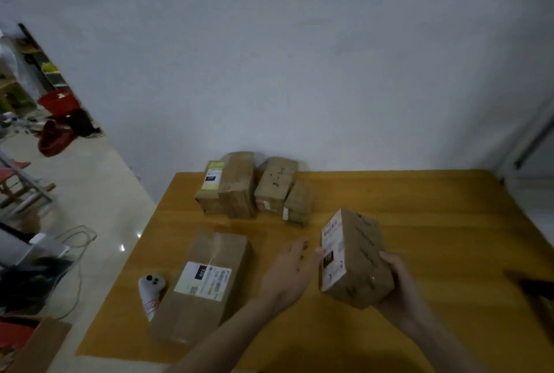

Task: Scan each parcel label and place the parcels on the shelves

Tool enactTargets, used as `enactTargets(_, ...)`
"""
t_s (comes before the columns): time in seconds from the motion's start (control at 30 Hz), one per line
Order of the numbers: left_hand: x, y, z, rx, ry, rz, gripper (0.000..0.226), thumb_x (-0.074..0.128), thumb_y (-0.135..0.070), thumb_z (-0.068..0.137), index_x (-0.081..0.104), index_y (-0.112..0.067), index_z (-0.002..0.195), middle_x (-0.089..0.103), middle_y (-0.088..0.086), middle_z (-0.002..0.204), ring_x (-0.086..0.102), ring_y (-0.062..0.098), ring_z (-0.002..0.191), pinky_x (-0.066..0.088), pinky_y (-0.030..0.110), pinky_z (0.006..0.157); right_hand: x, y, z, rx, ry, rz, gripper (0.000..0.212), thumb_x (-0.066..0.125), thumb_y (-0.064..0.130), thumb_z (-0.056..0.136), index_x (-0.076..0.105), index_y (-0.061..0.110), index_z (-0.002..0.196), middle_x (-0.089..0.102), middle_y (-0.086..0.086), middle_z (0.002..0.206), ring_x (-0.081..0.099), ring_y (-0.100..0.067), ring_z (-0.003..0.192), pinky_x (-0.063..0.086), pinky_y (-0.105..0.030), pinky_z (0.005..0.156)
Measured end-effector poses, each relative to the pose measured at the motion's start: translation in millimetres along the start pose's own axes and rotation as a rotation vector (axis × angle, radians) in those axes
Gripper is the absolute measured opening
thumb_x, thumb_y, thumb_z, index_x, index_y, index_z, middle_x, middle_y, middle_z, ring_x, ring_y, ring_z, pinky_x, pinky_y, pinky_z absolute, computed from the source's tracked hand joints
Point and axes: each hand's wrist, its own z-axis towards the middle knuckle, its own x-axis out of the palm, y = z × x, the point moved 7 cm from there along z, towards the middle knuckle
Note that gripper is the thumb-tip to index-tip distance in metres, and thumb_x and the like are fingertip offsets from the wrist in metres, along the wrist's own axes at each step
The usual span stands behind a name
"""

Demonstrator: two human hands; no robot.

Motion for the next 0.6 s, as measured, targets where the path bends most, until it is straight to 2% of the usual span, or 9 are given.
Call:
enactTargets(0.07,29.0,-41.9,2.2,0.047,0.067,-0.206,0.071,0.036,-0.075,0.085,0.043,-0.030,0.139,0.056,-0.011,0.134,0.055,0.009,0.119,0.051,0.038,0.098,-15.1,20.4,-28.9,-0.012,0.081,0.119,0.066,0.082,0.038,0.064,0.066,0.010,0.121,0.065,-0.019,0.121,0.066,-0.039,0.102,0.056,-0.051,0.076)
enactTargets(0.13,56.0,-80.1,1.6,0.079,0.126,-0.357,0.057,0.044,-0.069,0.085,0.047,-0.036,0.131,0.062,-0.016,0.123,0.059,0.003,0.113,0.053,0.033,0.095,-36.5,38.7,-51.9,-0.047,0.136,0.159,0.076,0.092,0.039,0.043,0.072,0.009,0.110,0.067,-0.021,0.112,0.066,-0.037,0.096,0.055,-0.051,0.077)
enactTargets(0.2,76.5,-115.2,0.6,0.132,0.160,-0.383,0.049,0.047,-0.067,0.084,0.047,-0.040,0.125,0.063,-0.017,0.120,0.059,-0.001,0.111,0.053,0.028,0.093,-62.2,54.1,-72.2,-0.070,0.141,0.151,0.075,0.089,0.040,0.052,0.068,0.010,0.118,0.059,-0.025,0.124,0.056,-0.041,0.113,0.043,-0.059,0.098)
enactTargets(0.23,85.6,-132.0,0.5,0.169,0.173,-0.378,0.052,0.048,-0.068,0.083,0.046,-0.039,0.126,0.063,-0.018,0.121,0.058,-0.002,0.112,0.053,0.027,0.093,-71.9,61.6,-84.0,-0.080,0.162,0.172,0.073,0.082,0.042,0.066,0.060,0.012,0.128,0.046,-0.027,0.140,0.040,-0.044,0.129,0.025,-0.062,0.110)
enactTargets(0.3,104.9,-159.7,0.8,0.187,0.204,-0.394,0.069,0.050,-0.071,0.079,0.043,-0.030,0.134,0.061,-0.017,0.123,0.057,-0.003,0.112,0.052,0.025,0.094,-100.1,77.0,-95.5,-0.149,0.233,0.250,0.067,0.058,0.045,0.089,0.037,0.014,0.145,0.014,-0.023,0.155,0.000,-0.043,0.144,-0.001,-0.062,0.115)
enactTargets(0.37,131.5,-178.4,-0.8,0.097,0.286,-0.475,0.073,0.052,-0.067,0.078,0.038,-0.027,0.137,0.058,-0.017,0.121,0.057,-0.002,0.108,0.050,0.024,0.091,-135.2,81.4,-102.2,-0.184,0.208,0.335,0.063,0.045,0.041,0.097,0.023,0.015,0.149,0.010,-0.022,0.156,-0.001,-0.041,0.144,0.003,-0.061,0.116)
enactTargets(0.47,185.9,-195.6,-9.3,-0.102,0.490,-0.617,0.079,0.063,-0.075,0.071,0.040,-0.032,0.133,0.064,-0.006,0.121,0.063,0.016,0.110,0.054,0.044,0.092,-178.8,91.2,-120.2,-0.240,0.206,0.397,0.050,0.011,0.032,0.105,0.003,0.011,0.150,0.016,-0.023,0.156,0.014,-0.037,0.145,0.007,-0.052,0.116)
enactTargets(0.5,202.5,-201.7,-13.0,-0.129,0.532,-0.637,0.087,0.068,-0.073,0.064,0.038,-0.032,0.135,0.064,-0.002,0.123,0.064,0.020,0.111,0.055,0.048,0.090,-191.6,95.2,-127.1,-0.268,0.160,0.409,0.050,0.013,0.031,0.106,0.009,0.009,0.150,0.019,-0.024,0.155,0.020,-0.037,0.144,0.011,-0.051,0.116)
enactTargets(0.6,239.7,-220.7,-23.1,-0.175,0.578,-0.713,0.094,0.080,-0.057,0.057,0.038,-0.029,0.135,0.067,0.004,0.121,0.065,0.025,0.110,0.056,0.051,0.086,-203.6,115.3,-156.2,-0.294,0.109,0.345,0.053,0.063,0.021,0.091,0.047,0.002,0.138,0.046,-0.027,0.140,0.051,-0.039,0.125,0.044,-0.051,0.100)
